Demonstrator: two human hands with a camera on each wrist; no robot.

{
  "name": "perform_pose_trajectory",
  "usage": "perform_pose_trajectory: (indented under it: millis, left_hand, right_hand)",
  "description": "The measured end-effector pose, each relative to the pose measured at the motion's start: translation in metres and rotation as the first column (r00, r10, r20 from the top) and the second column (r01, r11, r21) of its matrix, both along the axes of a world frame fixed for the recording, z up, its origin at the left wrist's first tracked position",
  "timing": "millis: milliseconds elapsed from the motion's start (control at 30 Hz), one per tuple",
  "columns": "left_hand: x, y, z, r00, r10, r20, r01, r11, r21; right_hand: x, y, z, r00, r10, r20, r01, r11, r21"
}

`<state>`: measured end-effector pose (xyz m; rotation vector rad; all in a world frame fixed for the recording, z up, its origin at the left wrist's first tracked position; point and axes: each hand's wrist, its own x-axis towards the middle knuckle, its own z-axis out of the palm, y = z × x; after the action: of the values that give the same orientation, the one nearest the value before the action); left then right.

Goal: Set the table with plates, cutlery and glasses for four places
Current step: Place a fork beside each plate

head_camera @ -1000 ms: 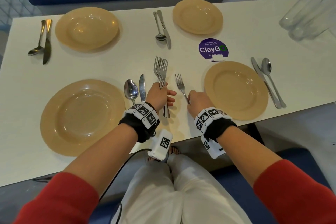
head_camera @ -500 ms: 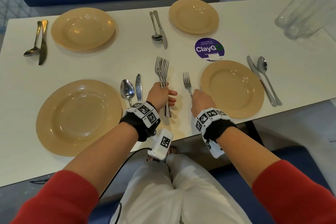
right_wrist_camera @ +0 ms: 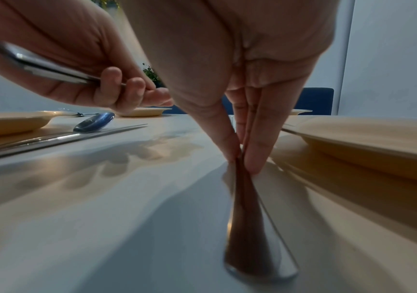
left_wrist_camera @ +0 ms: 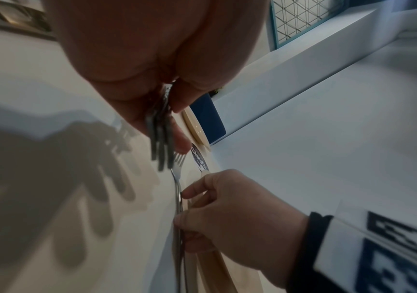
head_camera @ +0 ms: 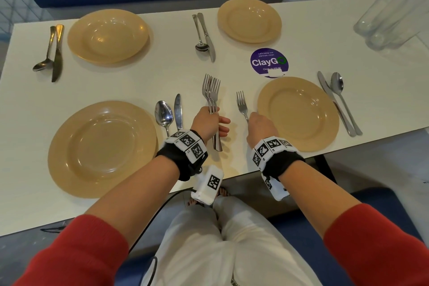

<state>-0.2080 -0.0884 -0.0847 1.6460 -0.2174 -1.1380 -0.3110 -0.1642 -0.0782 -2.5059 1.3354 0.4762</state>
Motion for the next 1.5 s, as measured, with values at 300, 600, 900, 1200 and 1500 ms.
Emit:
perform_pose_trajectory:
  millis: [300, 600, 900, 1200, 1500]
  left_hand:
    - [0.001, 0.0, -0.005, 1.0, -0.002, -0.019, 0.002, 1.0, 0.011]
    - [0.002, -0.003, -0.003, 0.999, 0.002, -0.041, -0.002, 1.0, -0.003]
    - [0.007, -0.005, -0.001, 0.999, 0.014, -0.037, -0.014, 1.0, -0.008]
    - [0.022, 0.005, 0.012, 0.99, 0.131, -0.049, -0.133, 0.99, -0.048]
    - [0.083, 0.06, 0.034, 0.936, 0.352, 0.008, -0.344, 0.919, -0.191]
  right_hand:
    - [0.0, -0.002, -0.001, 1.0, 0.013, -0.015, -0.014, 1.0, -0.018]
    - [0.0, -0.004, -0.002, 1.0, 0.009, -0.006, -0.009, 1.0, 0.008]
    - [0.001, -0.004, 0.002, 0.999, -0.028, 0.018, 0.028, 0.999, 0.023]
    - [0.048, -0.002, 0.025, 0.931, -0.031, 0.364, -0.028, 0.988, 0.154]
    - [0.141, 0.036, 0.041, 0.803, -0.13, 0.582, -0.179, 0.878, 0.443]
